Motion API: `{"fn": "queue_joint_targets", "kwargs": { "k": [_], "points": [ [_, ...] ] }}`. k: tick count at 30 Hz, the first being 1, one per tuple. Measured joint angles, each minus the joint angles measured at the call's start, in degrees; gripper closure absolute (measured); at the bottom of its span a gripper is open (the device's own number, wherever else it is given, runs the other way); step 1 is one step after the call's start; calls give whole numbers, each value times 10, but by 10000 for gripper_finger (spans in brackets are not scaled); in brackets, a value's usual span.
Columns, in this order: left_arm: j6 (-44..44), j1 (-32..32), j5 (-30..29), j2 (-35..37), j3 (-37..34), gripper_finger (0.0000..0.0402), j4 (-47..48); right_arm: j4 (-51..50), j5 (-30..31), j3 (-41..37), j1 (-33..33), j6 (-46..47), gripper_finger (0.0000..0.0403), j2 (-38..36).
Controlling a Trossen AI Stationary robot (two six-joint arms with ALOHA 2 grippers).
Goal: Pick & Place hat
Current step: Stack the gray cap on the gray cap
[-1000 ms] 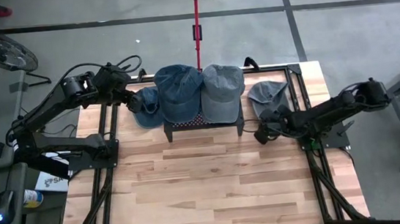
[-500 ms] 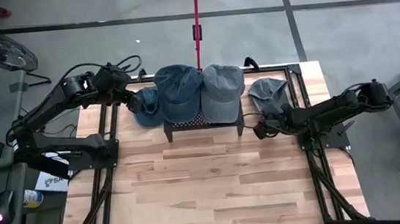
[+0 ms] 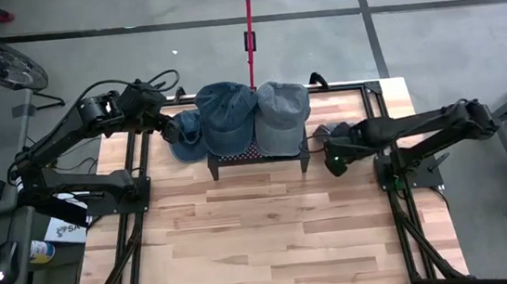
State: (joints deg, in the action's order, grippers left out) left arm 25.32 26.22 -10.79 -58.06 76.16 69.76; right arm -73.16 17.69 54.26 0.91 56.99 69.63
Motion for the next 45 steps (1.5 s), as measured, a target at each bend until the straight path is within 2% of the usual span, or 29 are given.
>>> {"fn": "queue_joint_targets", "kwargs": {
  "k": [5, 9, 16, 20, 24, 30, 37, 42, 45],
  "points": [
    [-11, 0, 20, 0, 0, 207, -12, -115, -99, 115, 33, 14, 398, 0],
    [-26, 0, 43, 0, 0, 207, -32, -167, -174, 202, 77, 27, 398, 0],
    [-41, 0, 55, 0, 0, 207, -38, -167, -320, 318, 166, 50, 398, 1],
    [-41, 0, 59, 0, 0, 207, -38, -152, -347, 363, 220, 71, 398, 1],
    [-44, 0, 61, 0, 0, 207, -44, -85, -296, 389, 258, 72, 398, 1],
    [-77, 0, 86, 0, 0, 207, -77, 74, -129, 387, 292, 4, 398, 2],
    [-135, 0, 152, 0, 0, 207, -117, 319, 34, 340, 316, -196, 398, 2],
    [-160, 0, 211, 0, 0, 207, -162, 520, 110, 289, 315, -359, 398, 2],
    [-172, 0, 248, 0, 0, 207, -203, 677, 128, 250, 312, -472, 398, 2]
  ]
}}
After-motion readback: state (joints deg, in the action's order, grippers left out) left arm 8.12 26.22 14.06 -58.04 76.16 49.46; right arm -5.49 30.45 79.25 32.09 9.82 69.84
